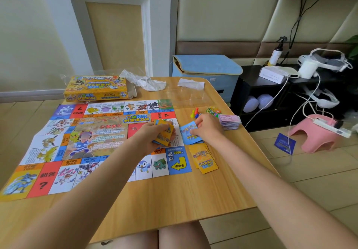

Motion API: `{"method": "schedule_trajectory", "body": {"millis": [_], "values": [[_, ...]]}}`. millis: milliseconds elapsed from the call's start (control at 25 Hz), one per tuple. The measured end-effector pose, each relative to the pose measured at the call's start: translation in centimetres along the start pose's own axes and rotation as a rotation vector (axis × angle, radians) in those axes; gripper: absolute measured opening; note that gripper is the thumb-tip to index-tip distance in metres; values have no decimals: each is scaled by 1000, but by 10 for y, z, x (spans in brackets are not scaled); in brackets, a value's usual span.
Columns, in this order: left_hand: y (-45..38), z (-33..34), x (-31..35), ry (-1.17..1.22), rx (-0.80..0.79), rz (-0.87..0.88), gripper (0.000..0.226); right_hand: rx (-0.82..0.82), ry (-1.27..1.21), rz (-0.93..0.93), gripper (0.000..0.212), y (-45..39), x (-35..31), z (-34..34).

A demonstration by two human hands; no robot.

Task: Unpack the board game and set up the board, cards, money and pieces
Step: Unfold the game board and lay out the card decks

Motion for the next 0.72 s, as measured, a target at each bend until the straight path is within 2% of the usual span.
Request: {"method": "schedule_trajectory", "body": {"millis": [160, 200, 280, 360, 440, 560, 720], "values": [[-1, 1, 1, 113, -79, -15, 19, 52, 150, -28, 32, -1, 2, 6], [1, 3, 2, 163, -96, -27, 18, 89, 119, -35, 29, -1, 1, 4], [6, 8, 2, 233, -110, -44, 17, 102, -167, -31, 23, 3, -2, -2], [10, 16, 1, 269, -142, -46, 23, -112, -476, -15, 32, 12, -11, -3], [14, 25, 2, 266, -233, -23, 26, -274, -566, 12, 31, 22, -15, -2], [21, 36, 2, 163, -354, 23, 27, -196, -648, 70, 26, 23, -5, -14], [25, 40, -7, 103, -346, 84, 22, -133, -640, 101, 36, 25, 8, -31]]}}
Point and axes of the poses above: each hand's wrist, its own y-axis away from the middle knuckle, its own z-axis out of the palm, x = y × z, the point moved 3 cm from there along -y, towards the middle knuckle
